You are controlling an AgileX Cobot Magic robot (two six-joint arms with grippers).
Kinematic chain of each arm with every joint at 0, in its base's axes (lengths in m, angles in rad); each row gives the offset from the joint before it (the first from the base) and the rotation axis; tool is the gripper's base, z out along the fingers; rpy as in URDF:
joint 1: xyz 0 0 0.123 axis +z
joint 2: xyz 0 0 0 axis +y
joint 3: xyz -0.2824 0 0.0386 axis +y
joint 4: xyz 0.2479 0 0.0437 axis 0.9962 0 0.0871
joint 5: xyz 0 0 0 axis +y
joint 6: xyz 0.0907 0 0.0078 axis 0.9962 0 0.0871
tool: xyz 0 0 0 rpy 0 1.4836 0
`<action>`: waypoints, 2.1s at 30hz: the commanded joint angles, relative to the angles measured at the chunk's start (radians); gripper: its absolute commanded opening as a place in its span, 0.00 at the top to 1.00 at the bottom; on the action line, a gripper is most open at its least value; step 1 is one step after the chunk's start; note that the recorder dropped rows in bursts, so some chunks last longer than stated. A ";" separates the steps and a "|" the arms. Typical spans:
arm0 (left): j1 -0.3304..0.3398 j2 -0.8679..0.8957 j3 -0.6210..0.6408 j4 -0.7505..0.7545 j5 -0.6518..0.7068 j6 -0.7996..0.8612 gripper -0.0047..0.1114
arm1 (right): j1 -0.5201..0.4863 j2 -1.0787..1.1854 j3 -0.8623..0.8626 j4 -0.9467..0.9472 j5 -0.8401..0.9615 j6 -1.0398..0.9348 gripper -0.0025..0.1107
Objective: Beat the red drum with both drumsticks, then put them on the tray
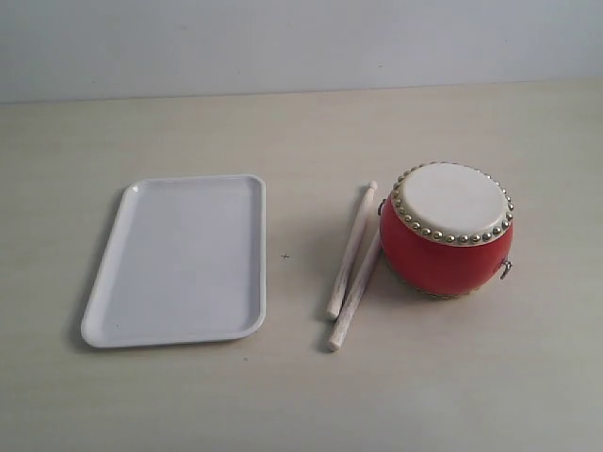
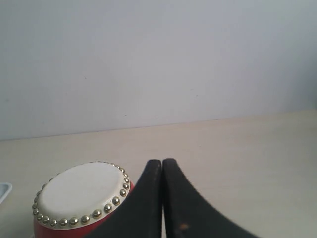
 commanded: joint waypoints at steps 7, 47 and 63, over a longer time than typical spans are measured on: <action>0.001 -0.007 0.000 -0.009 -0.141 -0.145 0.96 | -0.005 -0.007 0.005 0.001 -0.013 -0.006 0.98; -0.003 0.874 -0.747 -0.007 0.230 0.038 0.96 | -0.005 -0.007 0.005 -0.001 -0.030 -0.006 0.98; -0.153 1.189 -0.783 -0.126 0.463 0.245 0.96 | -0.005 -0.007 0.005 -0.001 -0.030 -0.006 0.98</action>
